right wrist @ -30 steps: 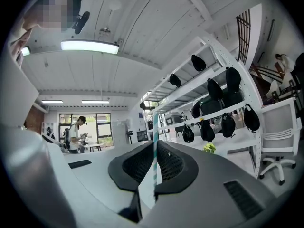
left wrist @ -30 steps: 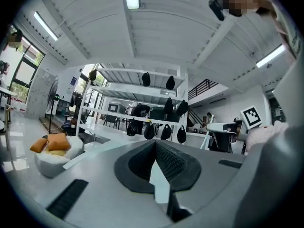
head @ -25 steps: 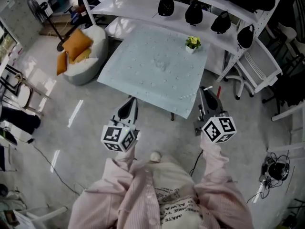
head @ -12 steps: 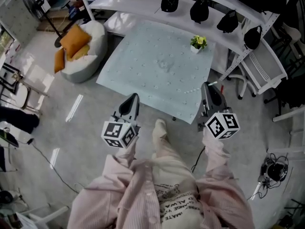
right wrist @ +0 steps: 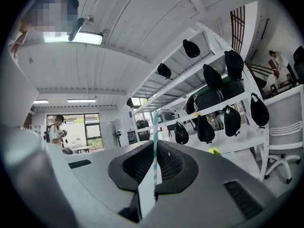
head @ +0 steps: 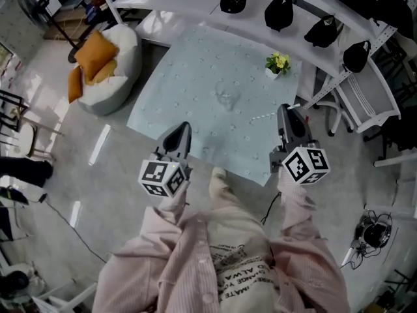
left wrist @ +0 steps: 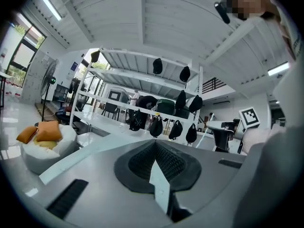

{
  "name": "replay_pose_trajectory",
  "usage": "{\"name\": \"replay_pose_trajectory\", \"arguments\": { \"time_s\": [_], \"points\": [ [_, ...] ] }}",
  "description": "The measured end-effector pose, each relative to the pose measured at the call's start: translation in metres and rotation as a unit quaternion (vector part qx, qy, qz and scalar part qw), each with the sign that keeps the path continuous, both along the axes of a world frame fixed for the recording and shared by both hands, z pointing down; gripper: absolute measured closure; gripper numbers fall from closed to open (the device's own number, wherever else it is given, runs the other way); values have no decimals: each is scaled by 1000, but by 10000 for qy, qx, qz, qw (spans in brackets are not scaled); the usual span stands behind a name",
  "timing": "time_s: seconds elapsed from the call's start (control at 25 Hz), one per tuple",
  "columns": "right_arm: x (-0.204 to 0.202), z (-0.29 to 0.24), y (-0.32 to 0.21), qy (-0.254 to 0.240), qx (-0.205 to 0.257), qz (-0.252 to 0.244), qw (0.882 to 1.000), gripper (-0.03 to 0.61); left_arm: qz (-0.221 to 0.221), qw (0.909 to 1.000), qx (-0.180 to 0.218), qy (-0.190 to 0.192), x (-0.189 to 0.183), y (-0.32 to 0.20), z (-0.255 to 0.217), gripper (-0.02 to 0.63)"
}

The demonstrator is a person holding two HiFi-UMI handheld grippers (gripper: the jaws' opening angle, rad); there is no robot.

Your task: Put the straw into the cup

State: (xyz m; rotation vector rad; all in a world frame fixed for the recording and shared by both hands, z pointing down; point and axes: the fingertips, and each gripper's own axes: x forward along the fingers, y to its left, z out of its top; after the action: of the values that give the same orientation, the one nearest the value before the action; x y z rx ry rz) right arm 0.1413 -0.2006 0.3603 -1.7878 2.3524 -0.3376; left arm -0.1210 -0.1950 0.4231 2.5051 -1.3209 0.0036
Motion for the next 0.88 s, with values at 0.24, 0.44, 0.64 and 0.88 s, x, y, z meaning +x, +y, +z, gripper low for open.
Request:
{"name": "replay_pose_trajectory", "arguments": {
  "time_s": [0.24,0.44,0.64,0.88],
  "points": [
    [-1,13,-57,-22,-164,-86,9998,563,-1,9998,-213,-59,2,-48,13,614],
    [0,19,-96,3,-246,-151,9996,563,-49,9994,-354,-46,3,-84,22,614],
    [0,23,-129,-46,-288,-245,9993,563,-39,9986,-523,-23,10,-113,32,614],
    [-9,32,-158,-53,-383,-432,9983,563,23,9974,-720,43,18,-137,48,614]
  ]
}}
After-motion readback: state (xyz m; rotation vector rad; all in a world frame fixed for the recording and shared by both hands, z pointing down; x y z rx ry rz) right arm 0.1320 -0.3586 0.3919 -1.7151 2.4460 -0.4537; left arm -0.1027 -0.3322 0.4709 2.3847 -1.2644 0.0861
